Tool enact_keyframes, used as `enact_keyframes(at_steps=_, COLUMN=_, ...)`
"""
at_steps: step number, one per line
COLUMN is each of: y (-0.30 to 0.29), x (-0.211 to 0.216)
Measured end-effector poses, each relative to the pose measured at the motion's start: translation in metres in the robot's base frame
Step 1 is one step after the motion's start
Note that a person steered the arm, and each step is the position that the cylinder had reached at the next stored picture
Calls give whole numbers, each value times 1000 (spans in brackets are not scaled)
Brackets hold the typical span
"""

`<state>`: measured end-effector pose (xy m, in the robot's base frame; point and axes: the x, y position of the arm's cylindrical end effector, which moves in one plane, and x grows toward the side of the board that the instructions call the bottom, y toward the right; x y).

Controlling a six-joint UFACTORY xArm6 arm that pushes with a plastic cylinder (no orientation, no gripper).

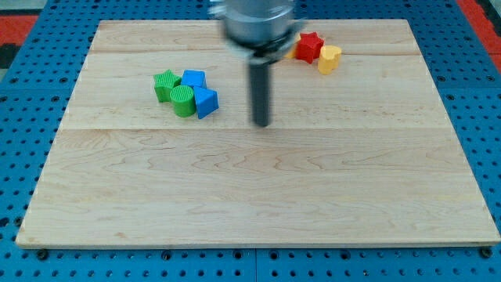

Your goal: Push the yellow heart towards the left side of the board

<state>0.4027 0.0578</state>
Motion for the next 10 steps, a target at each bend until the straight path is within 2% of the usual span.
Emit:
enact_keyframes(at_steps=1, y=78, x=-113)
enact_keyframes(at_steps=2, y=95, x=-141)
enact_keyframes(at_steps=3, y=103, x=-132)
enact_keyframes(at_steps=4, y=147, x=-124)
enact_keyframes(at_steps=5, y=250, x=-182)
enact_keyframes(at_steps=6, y=252, x=-211)
enact_keyframes(at_steps=8, y=-42, x=-188)
enact_keyframes(at_steps=9, y=-13, x=-210)
enact_keyframes(at_steps=10, y=-65, x=-208)
